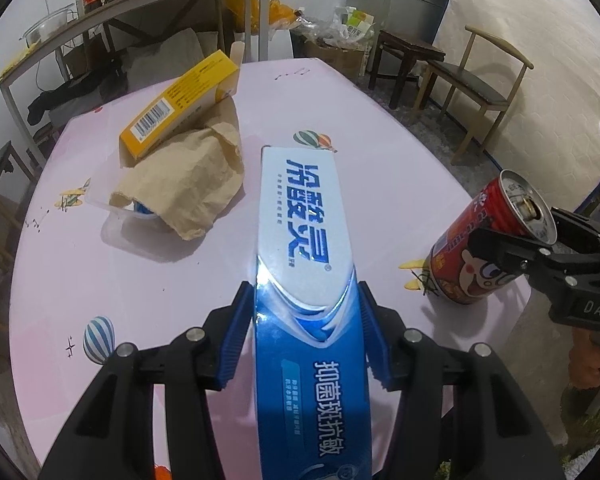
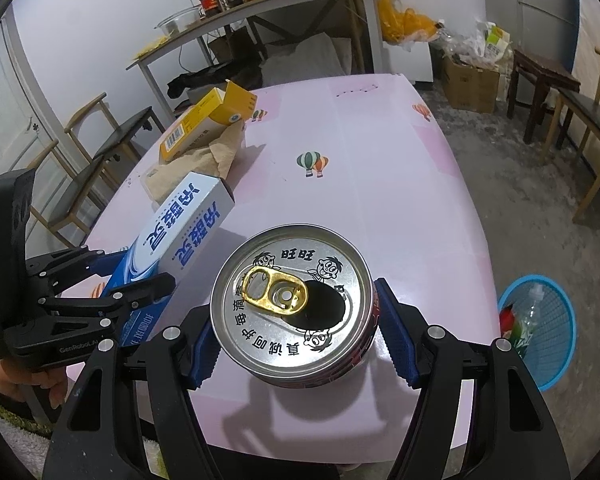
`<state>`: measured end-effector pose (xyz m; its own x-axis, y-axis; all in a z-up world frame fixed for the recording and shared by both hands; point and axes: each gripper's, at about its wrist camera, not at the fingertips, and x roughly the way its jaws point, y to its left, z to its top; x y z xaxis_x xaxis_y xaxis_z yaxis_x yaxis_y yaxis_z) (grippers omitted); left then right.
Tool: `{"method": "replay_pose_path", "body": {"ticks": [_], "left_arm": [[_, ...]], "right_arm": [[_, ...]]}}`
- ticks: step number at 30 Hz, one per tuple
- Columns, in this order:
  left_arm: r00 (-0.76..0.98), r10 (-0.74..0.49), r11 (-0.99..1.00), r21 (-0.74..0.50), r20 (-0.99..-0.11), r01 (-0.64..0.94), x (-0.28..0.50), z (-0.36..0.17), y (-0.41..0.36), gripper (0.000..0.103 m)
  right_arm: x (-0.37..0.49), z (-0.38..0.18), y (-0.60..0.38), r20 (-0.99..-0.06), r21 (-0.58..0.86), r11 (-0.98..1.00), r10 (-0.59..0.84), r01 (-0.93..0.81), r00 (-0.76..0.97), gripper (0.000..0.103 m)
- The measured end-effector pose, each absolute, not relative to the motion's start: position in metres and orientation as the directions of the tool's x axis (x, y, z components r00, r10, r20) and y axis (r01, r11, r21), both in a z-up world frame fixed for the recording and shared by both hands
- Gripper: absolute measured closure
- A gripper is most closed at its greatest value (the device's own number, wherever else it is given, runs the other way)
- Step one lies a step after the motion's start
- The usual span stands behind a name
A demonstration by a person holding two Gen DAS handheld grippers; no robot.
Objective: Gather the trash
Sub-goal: 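Lift the toothpaste box and turn toward the wastebasket while the right gripper holds the can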
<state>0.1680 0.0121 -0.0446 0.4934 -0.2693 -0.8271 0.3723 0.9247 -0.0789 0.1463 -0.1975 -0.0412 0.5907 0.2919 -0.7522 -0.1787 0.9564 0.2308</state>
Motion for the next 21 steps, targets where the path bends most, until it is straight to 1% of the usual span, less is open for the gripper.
{"method": "replay_pose_path", "body": {"ticks": [15, 21], "left_arm": [[0.505, -0.279, 0.92, -0.076, -0.816, 0.385, 0.165, -0.039, 0.009, 0.053], [0.512, -0.297, 0.915, -0.086, -0.806, 0.395, 0.164, -0.032, 0.006, 0.053]], "right_arm": [[0.145, -0.04, -0.201, -0.744, 0.234, 0.957, 0.291, -0.174, 0.602, 0.038], [0.141, -0.034, -0.209, -0.726, 0.233, 0.959, 0.281, -0.16, 0.627, 0.038]]}}
